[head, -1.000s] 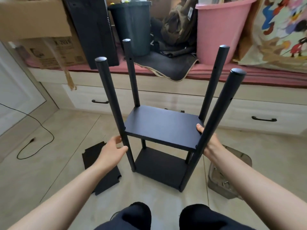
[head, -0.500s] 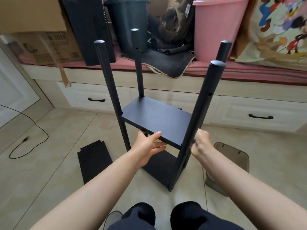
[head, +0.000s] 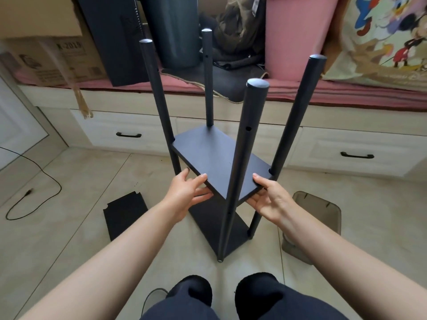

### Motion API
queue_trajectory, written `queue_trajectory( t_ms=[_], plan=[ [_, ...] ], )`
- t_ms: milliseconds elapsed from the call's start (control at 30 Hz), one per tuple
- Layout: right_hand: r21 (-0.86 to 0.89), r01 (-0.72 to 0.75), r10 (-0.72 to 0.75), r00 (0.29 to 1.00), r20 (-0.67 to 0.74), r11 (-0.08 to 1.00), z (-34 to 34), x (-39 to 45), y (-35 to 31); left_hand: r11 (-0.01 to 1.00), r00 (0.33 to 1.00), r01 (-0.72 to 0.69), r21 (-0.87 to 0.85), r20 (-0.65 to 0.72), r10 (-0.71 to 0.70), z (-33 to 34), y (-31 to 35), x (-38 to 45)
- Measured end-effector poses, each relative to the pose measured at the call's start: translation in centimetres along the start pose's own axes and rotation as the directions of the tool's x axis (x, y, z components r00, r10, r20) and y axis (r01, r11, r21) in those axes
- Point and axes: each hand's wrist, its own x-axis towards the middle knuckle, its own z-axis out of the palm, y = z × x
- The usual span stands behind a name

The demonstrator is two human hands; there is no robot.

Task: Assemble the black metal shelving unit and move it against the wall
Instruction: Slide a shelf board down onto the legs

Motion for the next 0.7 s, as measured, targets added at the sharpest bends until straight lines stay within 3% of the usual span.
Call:
queue_trajectory(
  t_ms=[133,300,367,467,533,600,700],
  plan=[
    [0.025,-0.002,0.002,1.000,0.007,1.000,0.1,0.0,-0.1,0.997,0.979,-0.065,0.031,0.196,0.058,1.1,-2.0,-2.0],
    [0.020,0.003,-0.003,1.000,-0.010,1.000,0.4,-0.1,0.0,0.913,0.950,-0.220,0.344,0.287,0.121,1.4,-2.9,-3.5],
    [0.017,0.009,-0.008,1.000,-0.012,1.000,0.5,-0.2,0.0,0.776,0.953,-0.293,0.558,0.236,0.190,2.2,-3.8,-3.8],
    [0.015,0.008,-0.008,1.000,-0.005,1.000,0.5,-0.2,0.0,0.483,0.918,-0.315,0.817,0.134,0.372,3.1,-5.3,-3.9],
    [0.020,0.005,-0.005,1.000,-0.003,1.000,0.6,-0.1,0.0,0.293,0.860,-0.371,0.881,0.208,0.466,2.7,-5.5,-3.5],
    [0.036,0.003,-0.003,1.000,-0.002,0.999,0.6,-0.1,0.1,0.218,0.804,-0.492,0.843,0.345,0.484,2.1,-5.5,-3.1],
    [0.032,0.012,-0.012,1.000,-0.002,0.999,0.6,-0.1,0.2,0.211,0.741,-0.601,0.771,0.438,0.510,1.6,-5.5,-2.8]
  ],
)
